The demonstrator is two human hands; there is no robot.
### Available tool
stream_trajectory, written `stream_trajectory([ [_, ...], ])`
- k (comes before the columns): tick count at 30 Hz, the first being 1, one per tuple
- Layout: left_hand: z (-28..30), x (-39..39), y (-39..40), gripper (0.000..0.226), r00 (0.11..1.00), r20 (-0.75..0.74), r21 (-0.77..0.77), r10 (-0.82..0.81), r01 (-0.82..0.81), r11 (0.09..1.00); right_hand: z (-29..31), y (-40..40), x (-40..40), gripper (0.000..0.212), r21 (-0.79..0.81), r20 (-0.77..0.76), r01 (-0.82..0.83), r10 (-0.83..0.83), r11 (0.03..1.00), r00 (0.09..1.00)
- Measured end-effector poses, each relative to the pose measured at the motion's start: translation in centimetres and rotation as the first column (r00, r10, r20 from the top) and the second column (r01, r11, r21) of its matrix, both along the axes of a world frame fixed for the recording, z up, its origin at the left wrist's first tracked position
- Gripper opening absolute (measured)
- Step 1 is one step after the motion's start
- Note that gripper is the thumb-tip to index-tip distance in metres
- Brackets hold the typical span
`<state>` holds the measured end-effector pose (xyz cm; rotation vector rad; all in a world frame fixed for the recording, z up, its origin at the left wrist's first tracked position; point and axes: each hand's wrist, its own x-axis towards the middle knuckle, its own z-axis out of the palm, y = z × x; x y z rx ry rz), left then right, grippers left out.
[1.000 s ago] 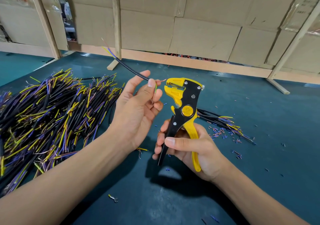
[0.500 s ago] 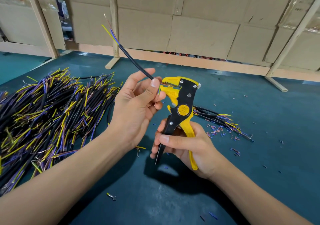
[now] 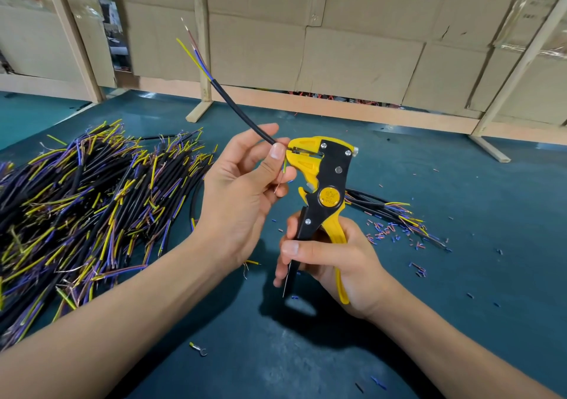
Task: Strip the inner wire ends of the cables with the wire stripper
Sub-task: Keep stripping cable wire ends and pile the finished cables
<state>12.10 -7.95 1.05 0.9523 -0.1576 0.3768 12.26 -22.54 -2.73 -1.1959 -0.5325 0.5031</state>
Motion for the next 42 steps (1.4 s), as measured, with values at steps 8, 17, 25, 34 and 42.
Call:
stream_trajectory([
  [8, -0.1, -0.1, -0.3, 0.027, 0.993, -0.068, -0.16, -0.095, 0.083, 0.984, 0.1, 0.1, -0.2, 0.015, 0.003, 0.039, 0.004, -0.004, 1.0, 0.999],
  [17, 0.0, -0.3, -0.6, 0.022, 0.99, -0.069, -0.207, -0.123, 0.106, 0.973, 0.0, 0.0, -0.3, 0.014, -0.012, 0.078, 0.04, -0.039, 0.999, 0.996],
  [25, -0.1, -0.7, -1.1, 0.023, 0.995, -0.088, -0.158, -0.04, 0.026, 0.987, -0.1, 0.0, -0.2, 0.012, -0.05, 0.101, 0.036, -0.031, 0.998, 0.994],
  [34, -0.5, -0.8, -1.8, 0.013, 0.989, -0.142, -0.121, 0.047, -0.064, 0.991, -0.3, 0.0, -0.4, 0.019, -0.107, 0.082, 0.168, -0.16, 0.98, 0.984],
  [42, -0.5, -0.6, -1.2, 0.013, 0.991, -0.129, -0.061, 0.044, -0.052, 0.997, -0.2, 0.0, -0.1, 0.018, -0.054, 0.029, 0.106, -0.105, 0.993, 0.994],
])
